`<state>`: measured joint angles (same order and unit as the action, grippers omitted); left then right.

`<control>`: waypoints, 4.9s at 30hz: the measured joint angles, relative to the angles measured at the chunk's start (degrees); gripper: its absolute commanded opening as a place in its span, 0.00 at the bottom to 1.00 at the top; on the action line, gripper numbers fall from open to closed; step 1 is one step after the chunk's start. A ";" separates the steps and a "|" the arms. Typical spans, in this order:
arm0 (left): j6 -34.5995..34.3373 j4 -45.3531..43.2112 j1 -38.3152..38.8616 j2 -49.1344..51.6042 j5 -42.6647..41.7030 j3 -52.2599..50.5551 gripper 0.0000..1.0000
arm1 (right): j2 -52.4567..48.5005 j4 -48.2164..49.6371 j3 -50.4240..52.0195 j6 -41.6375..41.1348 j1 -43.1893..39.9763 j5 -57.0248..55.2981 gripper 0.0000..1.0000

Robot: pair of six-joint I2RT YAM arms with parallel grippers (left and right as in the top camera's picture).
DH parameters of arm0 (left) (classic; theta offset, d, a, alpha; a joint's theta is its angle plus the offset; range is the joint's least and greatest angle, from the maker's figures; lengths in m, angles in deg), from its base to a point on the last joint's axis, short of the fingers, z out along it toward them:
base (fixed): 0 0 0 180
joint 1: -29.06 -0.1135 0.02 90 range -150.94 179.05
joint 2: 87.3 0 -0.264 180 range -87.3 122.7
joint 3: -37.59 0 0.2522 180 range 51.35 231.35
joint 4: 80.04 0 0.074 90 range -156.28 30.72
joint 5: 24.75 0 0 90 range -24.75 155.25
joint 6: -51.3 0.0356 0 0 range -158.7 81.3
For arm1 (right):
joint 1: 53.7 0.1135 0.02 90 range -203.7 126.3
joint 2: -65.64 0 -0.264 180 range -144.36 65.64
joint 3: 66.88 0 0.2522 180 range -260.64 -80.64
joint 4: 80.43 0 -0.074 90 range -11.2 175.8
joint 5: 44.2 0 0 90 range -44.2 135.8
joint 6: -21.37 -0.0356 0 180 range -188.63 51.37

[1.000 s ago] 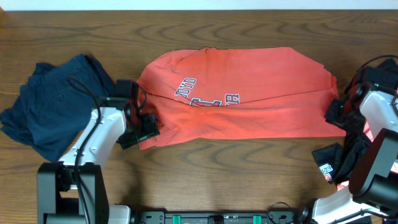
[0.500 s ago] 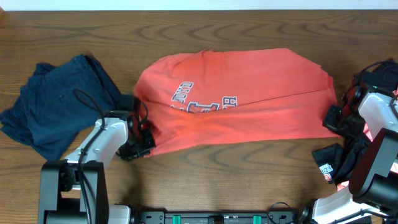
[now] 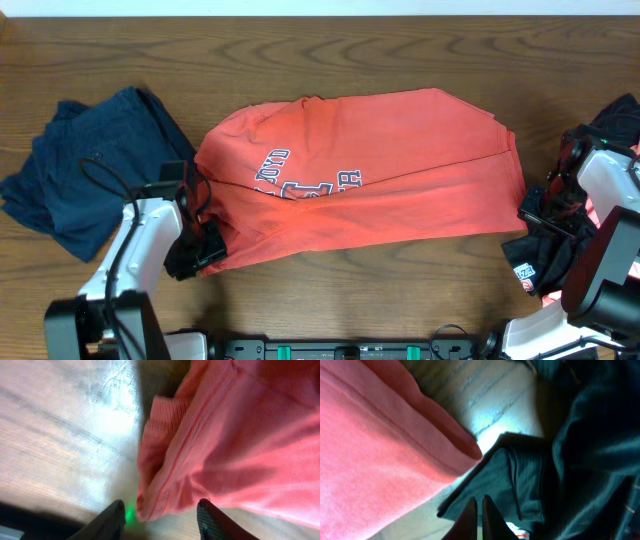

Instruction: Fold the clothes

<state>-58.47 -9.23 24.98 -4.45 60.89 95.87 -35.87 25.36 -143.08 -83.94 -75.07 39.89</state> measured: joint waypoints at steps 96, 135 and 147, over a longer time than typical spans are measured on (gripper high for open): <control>9.01 -18.29 7.91 20.65 -10.23 34.60 0.06 | -25.27 33.16 -30.84 12.55 17.79 12.50 0.78; 8.81 12.96 7.91 19.74 -16.09 34.45 0.06 | -12.50 -10.80 -33.16 6.54 17.09 -1.68 0.08; 8.83 27.28 7.93 19.15 -11.52 34.34 0.07 | -12.52 -15.50 -22.14 5.70 13.90 -9.27 0.23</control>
<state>-49.64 18.05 32.91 14.70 49.37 130.20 -48.40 9.86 -165.22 -78.23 -61.16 30.62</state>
